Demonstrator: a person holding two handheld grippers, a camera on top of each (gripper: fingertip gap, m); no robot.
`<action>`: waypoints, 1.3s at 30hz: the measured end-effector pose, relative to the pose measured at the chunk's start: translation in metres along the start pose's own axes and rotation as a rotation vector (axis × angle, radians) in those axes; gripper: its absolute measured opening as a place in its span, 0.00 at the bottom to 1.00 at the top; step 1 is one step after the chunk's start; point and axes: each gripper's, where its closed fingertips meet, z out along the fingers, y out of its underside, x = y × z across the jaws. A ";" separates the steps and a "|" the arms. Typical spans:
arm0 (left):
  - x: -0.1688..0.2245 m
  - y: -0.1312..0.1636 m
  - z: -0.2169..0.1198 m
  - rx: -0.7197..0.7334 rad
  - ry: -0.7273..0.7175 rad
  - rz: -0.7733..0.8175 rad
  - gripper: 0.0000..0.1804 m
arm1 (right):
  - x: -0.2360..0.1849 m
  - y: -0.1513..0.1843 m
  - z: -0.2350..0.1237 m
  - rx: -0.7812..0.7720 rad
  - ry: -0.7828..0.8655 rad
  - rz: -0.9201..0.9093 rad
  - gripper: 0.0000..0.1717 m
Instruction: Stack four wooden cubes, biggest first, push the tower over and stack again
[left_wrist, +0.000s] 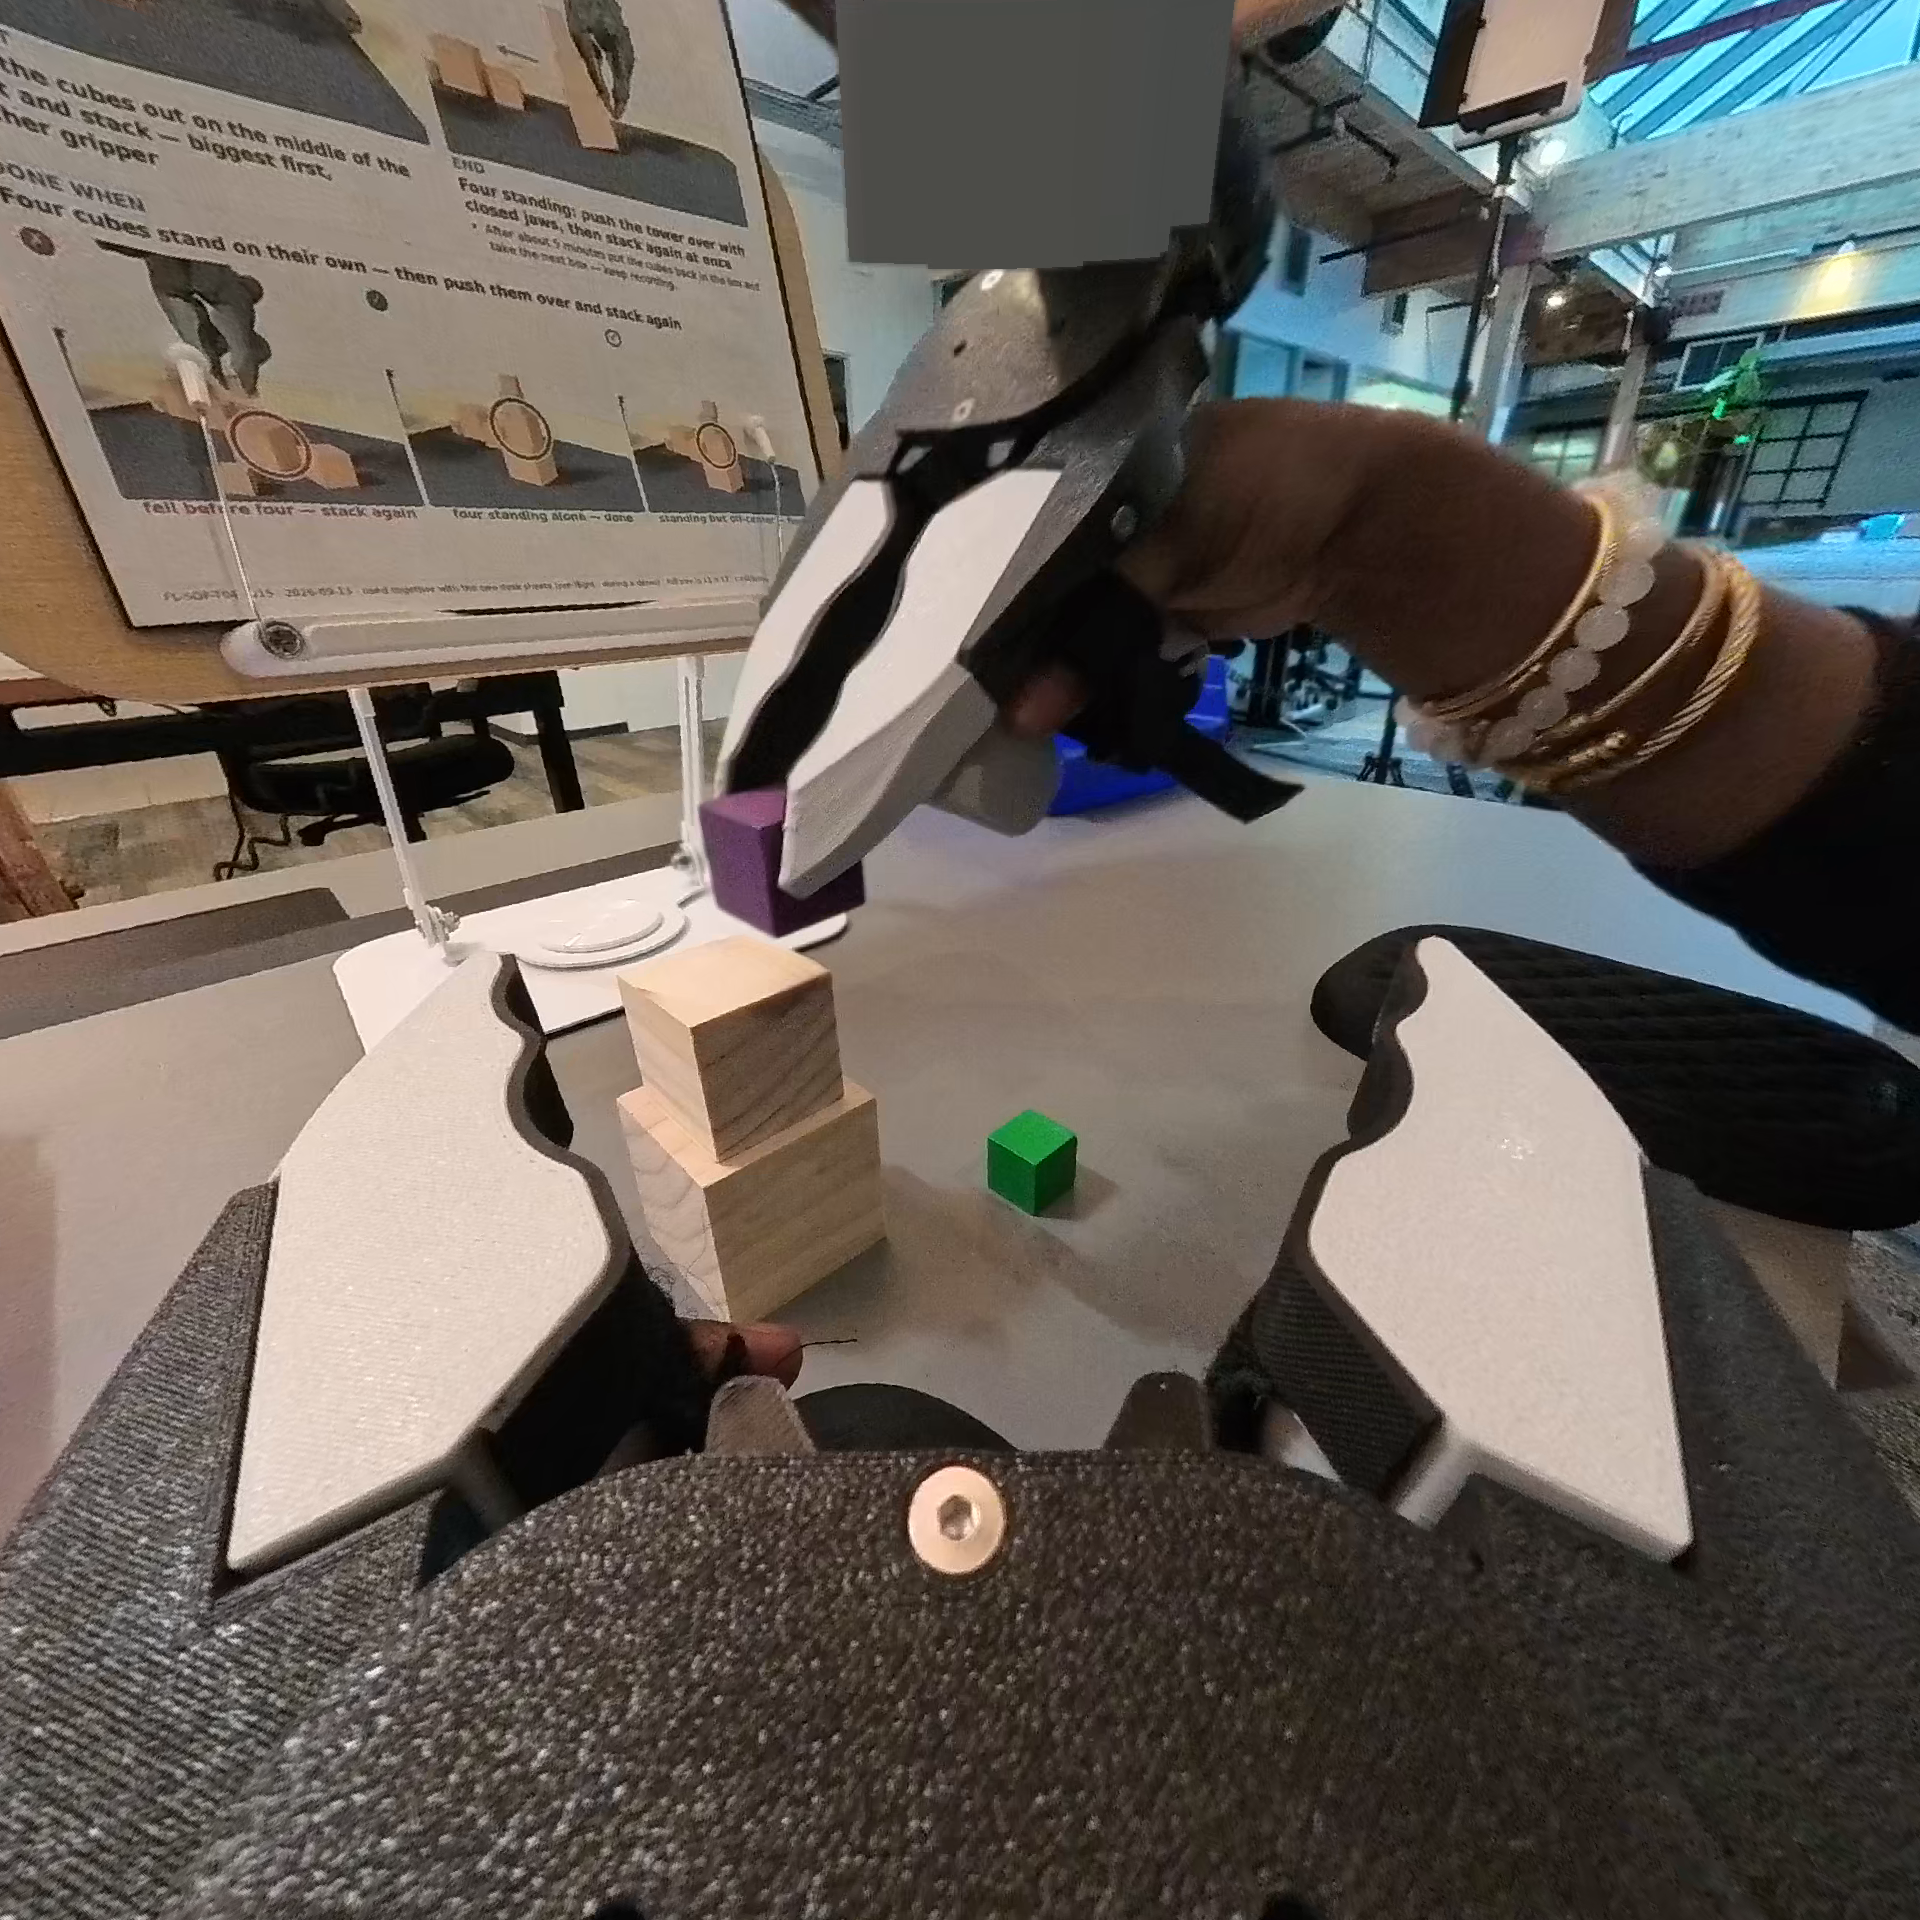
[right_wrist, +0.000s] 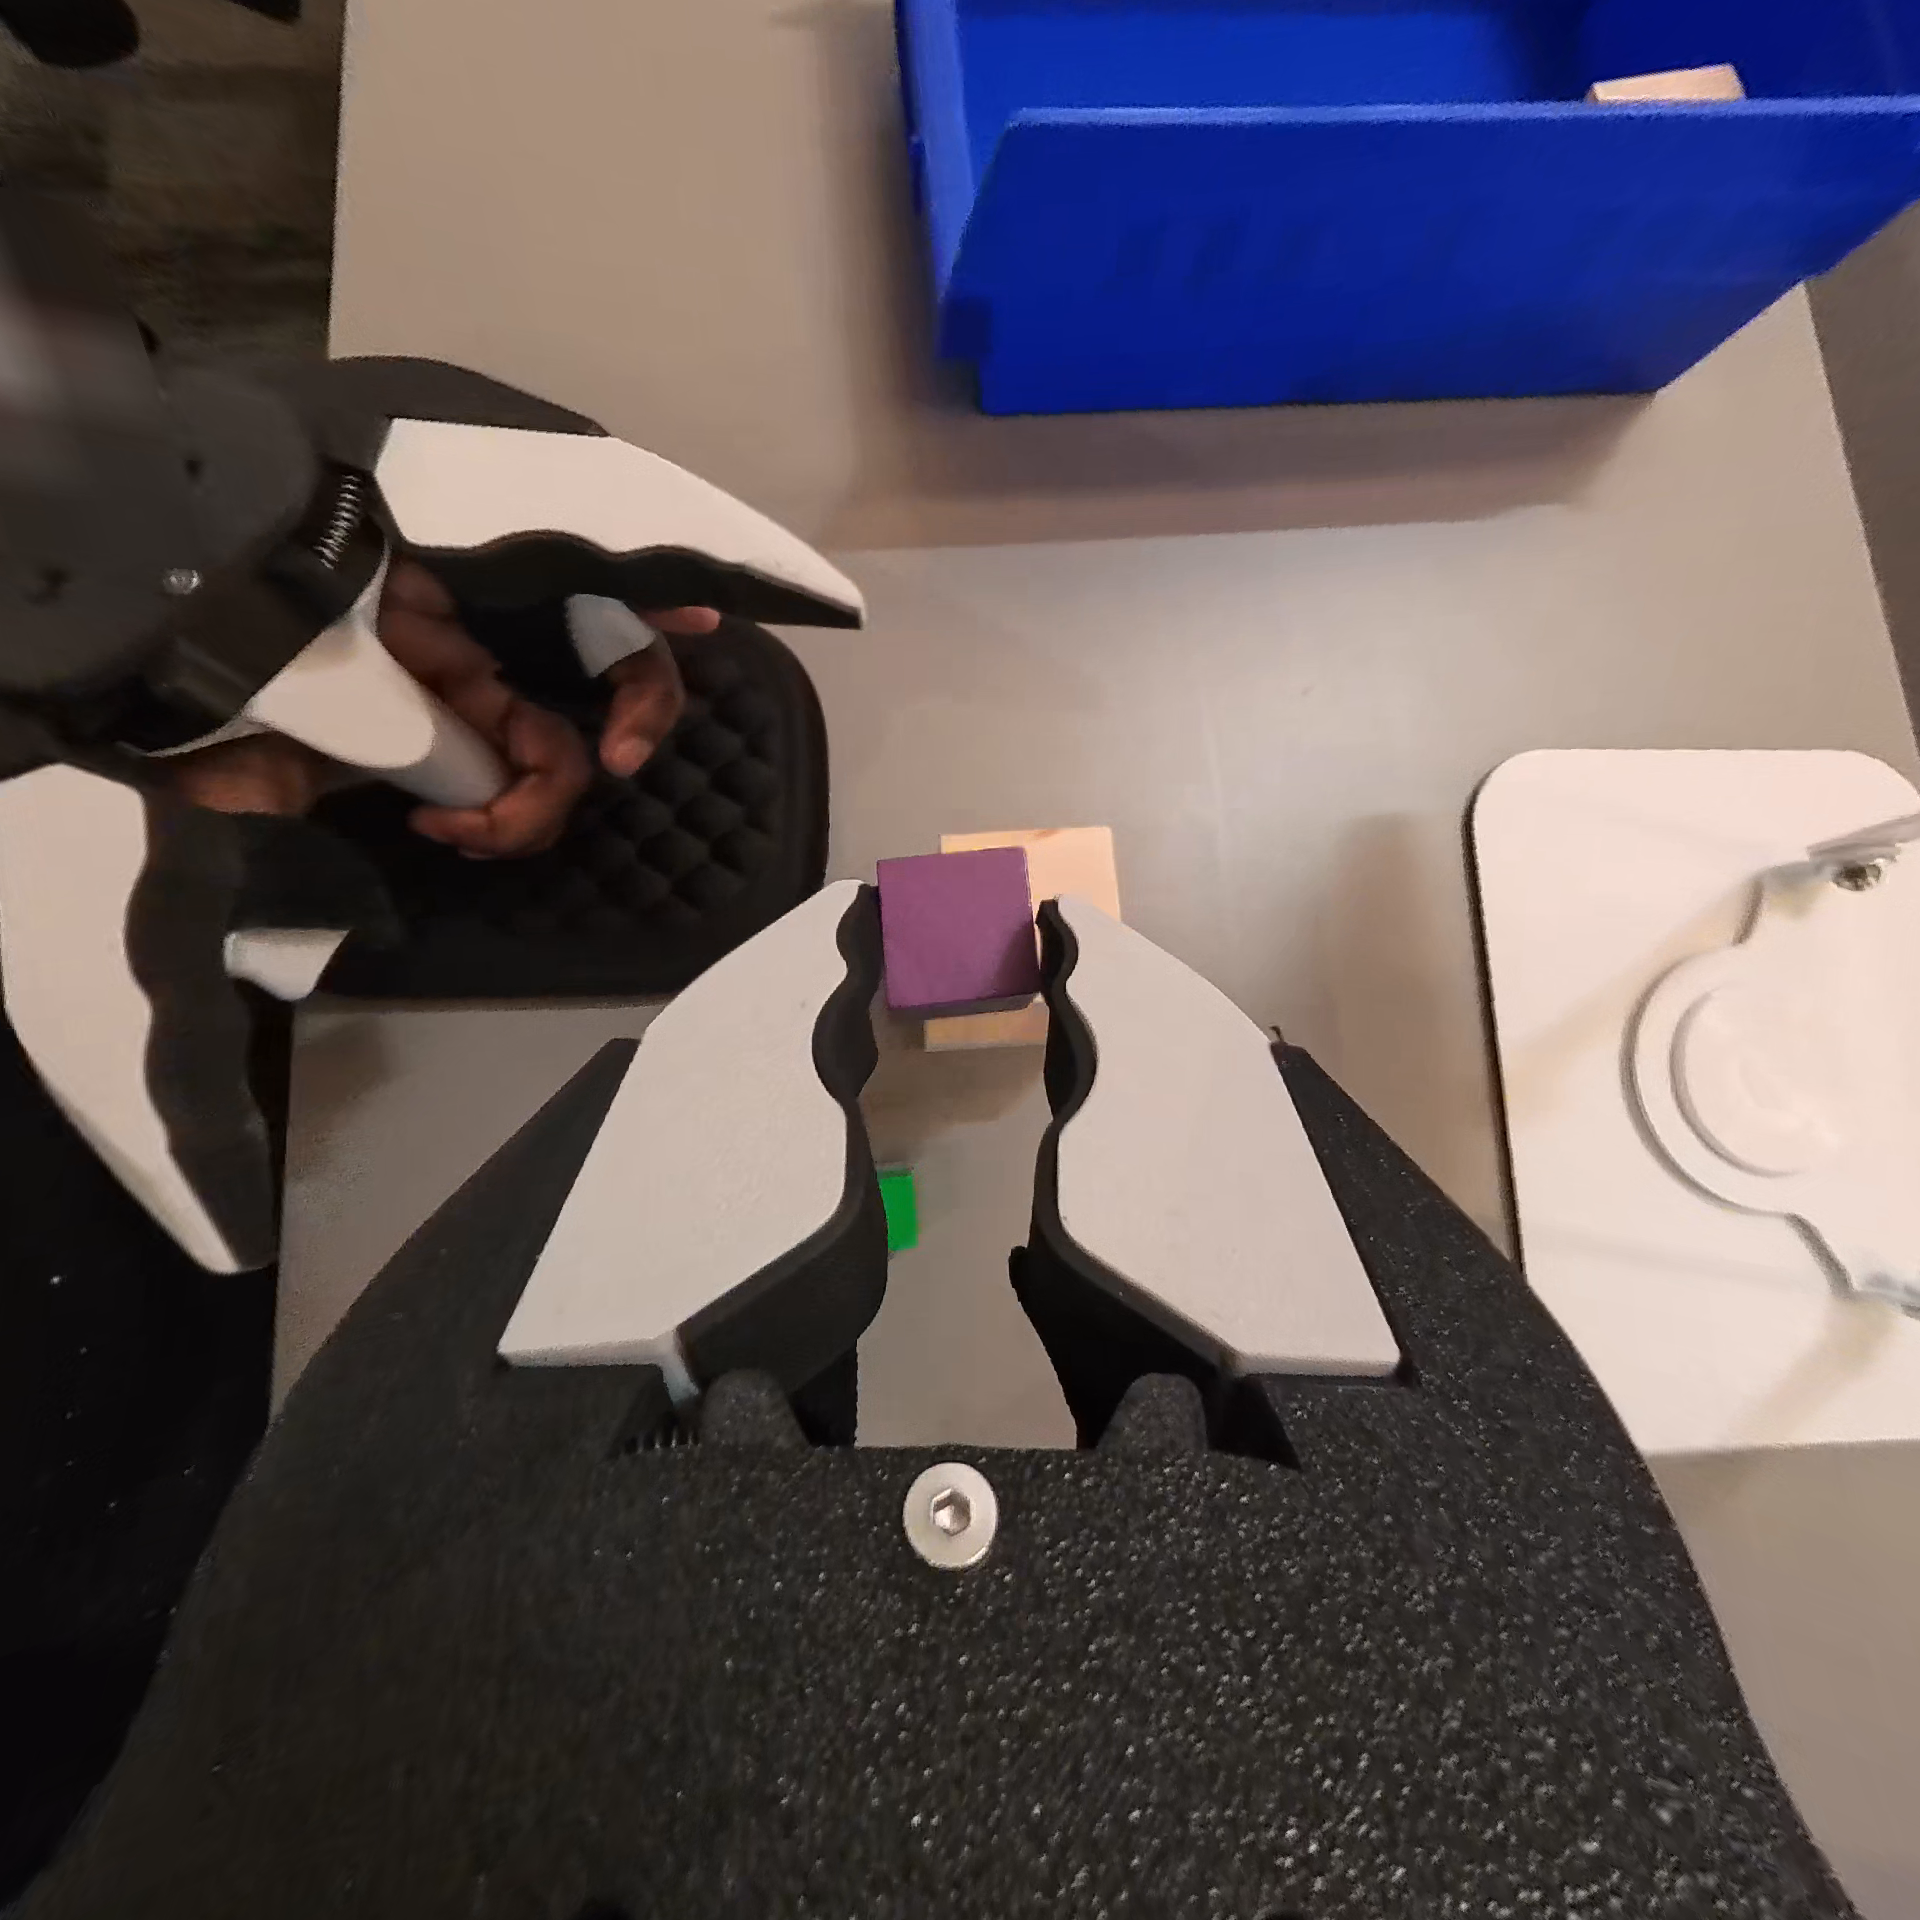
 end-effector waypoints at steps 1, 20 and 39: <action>0.000 0.000 0.000 -0.001 0.000 -0.001 0.81 | 0.000 -0.001 0.003 0.003 -0.018 -0.007 0.16; 0.000 0.001 0.001 -0.006 -0.001 0.006 0.81 | 0.017 0.005 0.023 -0.025 0.007 0.079 0.16; 0.000 0.001 0.001 -0.004 -0.002 0.005 0.81 | 0.018 0.014 -0.001 -0.002 0.054 0.021 0.42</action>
